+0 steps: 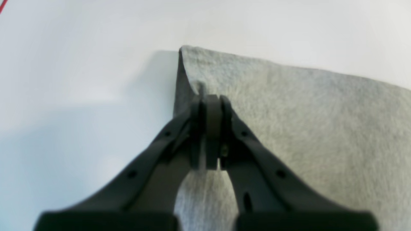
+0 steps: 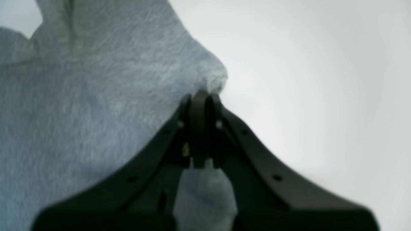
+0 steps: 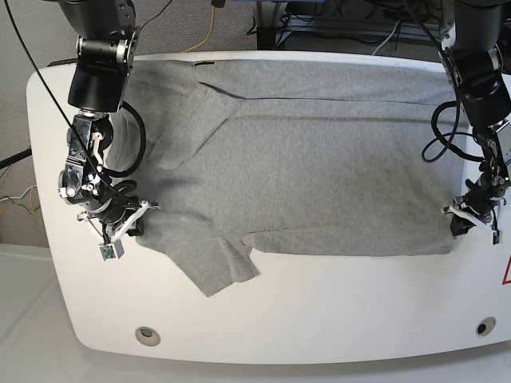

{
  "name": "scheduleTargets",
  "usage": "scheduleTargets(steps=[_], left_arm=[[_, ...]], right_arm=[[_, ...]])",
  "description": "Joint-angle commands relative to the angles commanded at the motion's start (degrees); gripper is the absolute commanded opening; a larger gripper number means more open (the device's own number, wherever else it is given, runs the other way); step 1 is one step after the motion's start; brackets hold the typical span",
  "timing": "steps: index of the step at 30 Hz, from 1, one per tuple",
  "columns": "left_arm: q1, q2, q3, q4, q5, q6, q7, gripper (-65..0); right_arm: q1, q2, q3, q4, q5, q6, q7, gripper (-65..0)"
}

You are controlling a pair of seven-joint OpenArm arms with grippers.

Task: Fold the T-shirt properly
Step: 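Pull the shirt's side edges apart with both grippers to stretch it, then open the left gripper and raise it off the side edge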

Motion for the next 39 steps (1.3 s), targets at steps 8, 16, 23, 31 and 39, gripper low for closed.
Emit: scheduleTargets(steps=[8,16,23,31,39], left_arm=[[2.7,-1.4,-0.4,3.6,-2.7,-0.7,1.7,-65.0],[10.0,-0.9,-0.7,14.0,-0.8,-0.2,1.3,-65.0],[16.0,-0.4,-1.4,19.8,-2.3,-0.6,2.2,-65.0],[20.5,-0.3,-2.2,24.4,-2.3,-0.4,2.8,-65.0],[24.8,-0.3,-4.2,28.3,-2.8,-0.2,3.5,-65.0]], right_arm=[[-2.9,0.5,0.5,5.6,1.2,0.13,-3.0,-65.0],[-8.9,-0.1,1.6,13.2,0.4,-0.03,-2.7,-65.0],[-13.3,0.1,2.5,17.1,1.2,0.26,-3.7,-65.0],[-16.4,0.1,3.4,19.7,1.5,0.55,-5.1,-65.0],[-18.3,0.2,3.8,21.6,1.7,0.51,-6.1,-65.0]])
